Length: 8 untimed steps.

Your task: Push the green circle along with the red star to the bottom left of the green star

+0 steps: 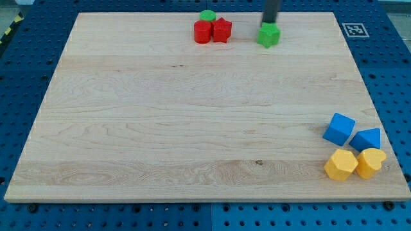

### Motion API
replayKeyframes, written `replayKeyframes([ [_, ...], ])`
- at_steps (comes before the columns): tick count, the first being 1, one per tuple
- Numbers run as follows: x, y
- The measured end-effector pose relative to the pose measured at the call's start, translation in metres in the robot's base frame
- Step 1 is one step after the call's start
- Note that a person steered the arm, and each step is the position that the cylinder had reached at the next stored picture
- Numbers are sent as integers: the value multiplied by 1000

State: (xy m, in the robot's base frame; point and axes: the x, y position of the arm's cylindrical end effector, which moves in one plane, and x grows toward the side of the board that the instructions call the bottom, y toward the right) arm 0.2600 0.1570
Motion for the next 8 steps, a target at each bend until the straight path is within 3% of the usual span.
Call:
replayKeyframes([
  [1,1,-6],
  [4,-66,-145],
  [5,-66,-174],
  [6,-59,-179],
  [8,11,-80],
])
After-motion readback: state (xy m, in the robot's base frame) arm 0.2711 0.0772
